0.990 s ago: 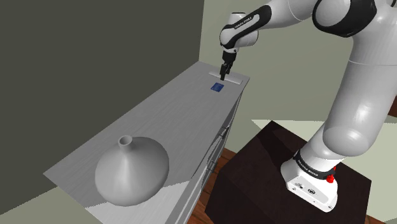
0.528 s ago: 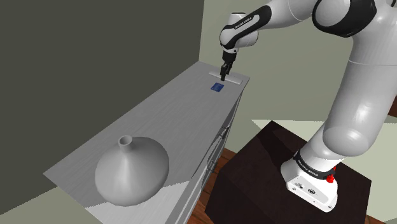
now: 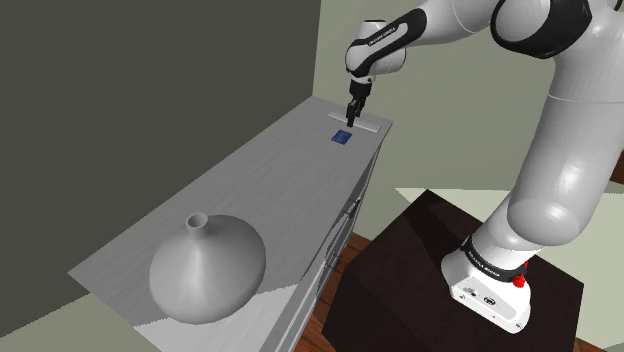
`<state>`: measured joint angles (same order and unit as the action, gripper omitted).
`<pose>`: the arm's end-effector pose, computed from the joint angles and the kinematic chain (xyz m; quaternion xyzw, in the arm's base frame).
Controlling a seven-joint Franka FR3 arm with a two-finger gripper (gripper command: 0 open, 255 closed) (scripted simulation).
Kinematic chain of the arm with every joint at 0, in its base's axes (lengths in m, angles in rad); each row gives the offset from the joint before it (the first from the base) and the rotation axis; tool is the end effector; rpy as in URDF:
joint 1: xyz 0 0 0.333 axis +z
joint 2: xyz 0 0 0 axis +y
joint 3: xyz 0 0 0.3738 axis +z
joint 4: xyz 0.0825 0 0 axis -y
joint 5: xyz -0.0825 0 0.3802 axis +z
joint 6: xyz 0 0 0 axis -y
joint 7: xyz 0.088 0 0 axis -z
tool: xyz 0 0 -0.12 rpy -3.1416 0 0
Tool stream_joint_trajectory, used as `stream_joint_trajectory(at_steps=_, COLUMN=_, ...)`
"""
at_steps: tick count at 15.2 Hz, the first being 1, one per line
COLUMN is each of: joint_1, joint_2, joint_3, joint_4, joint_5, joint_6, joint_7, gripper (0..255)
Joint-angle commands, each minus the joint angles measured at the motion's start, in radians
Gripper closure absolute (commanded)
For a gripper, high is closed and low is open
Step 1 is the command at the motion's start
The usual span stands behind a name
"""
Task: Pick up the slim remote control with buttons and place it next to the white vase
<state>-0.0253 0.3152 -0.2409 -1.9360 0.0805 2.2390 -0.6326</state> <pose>0.6093 -0.1524 0.3718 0.9866 0.1631 -0.0032 0.0045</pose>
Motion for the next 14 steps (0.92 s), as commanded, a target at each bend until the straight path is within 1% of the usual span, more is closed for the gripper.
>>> stream_joint_trajectory(at_steps=1, joint_1=0.0, joint_2=0.0, joint_3=0.0, joint_4=0.0, joint_5=0.0, joint_6=0.0, joint_7=0.0, gripper=255)
stream_joint_trajectory(at_steps=14, joint_1=0.007, joint_2=-0.081, joint_3=-0.009, joint_4=0.073, joint_5=-0.027, joint_6=-0.152, joint_7=0.016, gripper=255)
